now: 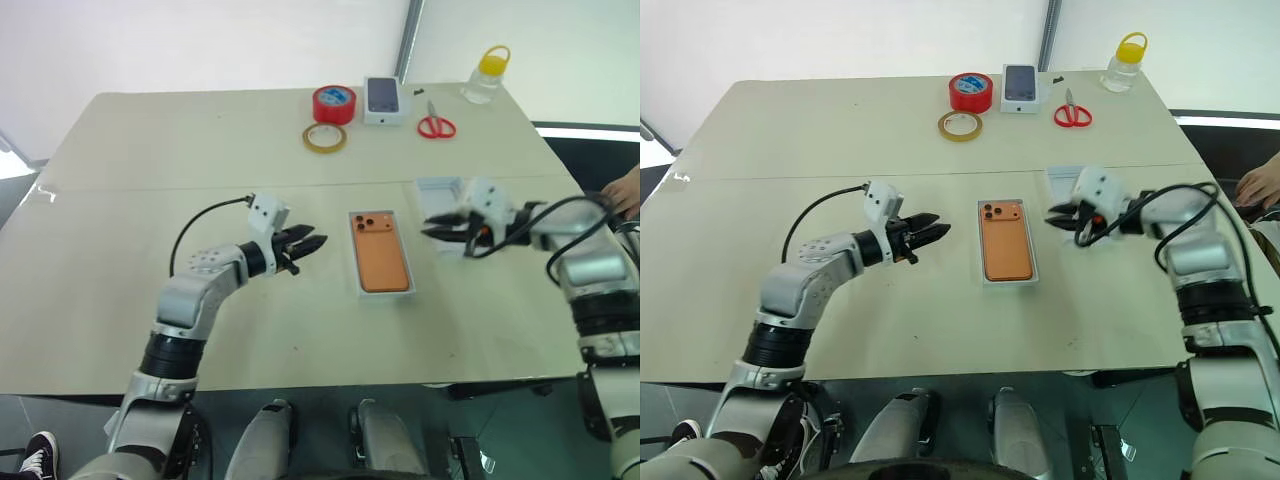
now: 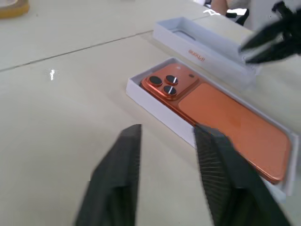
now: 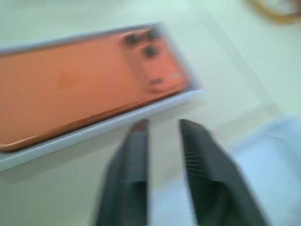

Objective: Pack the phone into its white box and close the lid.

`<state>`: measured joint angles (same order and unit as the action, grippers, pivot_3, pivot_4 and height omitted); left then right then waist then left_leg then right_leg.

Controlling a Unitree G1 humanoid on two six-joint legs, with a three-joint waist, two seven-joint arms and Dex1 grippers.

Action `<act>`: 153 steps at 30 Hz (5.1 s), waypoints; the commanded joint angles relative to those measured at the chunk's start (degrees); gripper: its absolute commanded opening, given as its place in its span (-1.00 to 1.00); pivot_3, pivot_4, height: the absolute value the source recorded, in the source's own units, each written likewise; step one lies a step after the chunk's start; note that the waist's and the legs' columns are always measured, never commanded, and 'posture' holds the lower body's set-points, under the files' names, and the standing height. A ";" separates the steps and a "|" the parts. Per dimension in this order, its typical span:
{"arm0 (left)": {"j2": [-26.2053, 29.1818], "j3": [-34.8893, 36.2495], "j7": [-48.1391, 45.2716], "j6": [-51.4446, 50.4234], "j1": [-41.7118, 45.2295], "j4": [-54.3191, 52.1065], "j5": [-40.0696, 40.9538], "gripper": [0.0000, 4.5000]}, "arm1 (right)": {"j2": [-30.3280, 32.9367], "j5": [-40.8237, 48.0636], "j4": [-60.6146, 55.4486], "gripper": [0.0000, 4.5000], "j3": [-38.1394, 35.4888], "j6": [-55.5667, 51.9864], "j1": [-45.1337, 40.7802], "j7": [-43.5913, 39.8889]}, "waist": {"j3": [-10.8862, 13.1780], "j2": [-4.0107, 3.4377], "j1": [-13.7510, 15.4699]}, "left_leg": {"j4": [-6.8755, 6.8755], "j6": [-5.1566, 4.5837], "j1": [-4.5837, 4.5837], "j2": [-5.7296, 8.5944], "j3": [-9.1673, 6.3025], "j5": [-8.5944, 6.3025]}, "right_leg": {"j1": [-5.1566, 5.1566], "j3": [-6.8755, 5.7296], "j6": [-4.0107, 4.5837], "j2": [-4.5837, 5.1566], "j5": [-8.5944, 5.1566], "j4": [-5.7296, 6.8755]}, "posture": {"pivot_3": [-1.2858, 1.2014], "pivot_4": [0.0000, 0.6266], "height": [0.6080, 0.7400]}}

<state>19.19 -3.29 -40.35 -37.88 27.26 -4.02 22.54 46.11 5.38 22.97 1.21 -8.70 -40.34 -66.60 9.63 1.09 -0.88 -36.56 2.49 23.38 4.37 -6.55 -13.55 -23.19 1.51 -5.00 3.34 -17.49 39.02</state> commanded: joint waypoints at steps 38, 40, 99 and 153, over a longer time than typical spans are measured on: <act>13.67 3.50 -23.75 23.83 -7.55 -0.52 3.30 1.00 | -6.16 -1.59 -4.73 0.99 18.52 -70.29 -19.14 24.50 | 0.06 -0.13 -0.20 | 0.16 -0.38 0.05 0.00 0.04 -0.22 | -0.19 0.07 0.02 0.03 0.00 0.00 | 0.03 -0.52 1.00; 13.49 3.49 -23.12 23.44 -8.09 -1.11 3.34 1.00 | -7.02 -0.65 -4.49 0.99 17.55 -72.84 -19.97 25.14 | 0.06 -0.13 -0.16 | 0.18 -0.38 0.05 0.00 0.03 -0.22 | -0.19 0.06 0.02 0.03 0.00 0.00 | 0.03 -0.52 1.00; 11.22 6.03 -15.11 22.87 -10.32 -5.76 6.69 1.00 | -24.87 16.13 -8.68 -0.99 -15.51 -46.83 -13.86 37.84 | 0.07 -0.16 -1.09 | 0.22 -0.40 0.04 0.00 0.07 -0.21 | -0.20 0.07 0.02 0.02 0.02 0.06 | 0.03 -0.52 1.00; -1.59 0.26 -1.74 21.86 -6.14 4.61 -0.92 -0.96 | -40.57 68.82 -16.17 -1.00 -23.35 -69.62 5.77 64.12 | 0.04 -0.22 -1.66 | 0.25 -0.46 -0.06 -0.06 0.08 -0.18 | -0.10 0.07 0.06 -0.06 0.04 0.09 | 0.03 -0.52 1.00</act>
<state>17.76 -2.26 -42.32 -18.18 20.39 0.37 23.02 4.30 74.58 6.23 -21.98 -79.43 -33.75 -2.20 9.67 0.87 -2.55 -36.30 2.03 23.32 4.30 -6.47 -13.73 -23.29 1.58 -4.93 3.28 -17.45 39.10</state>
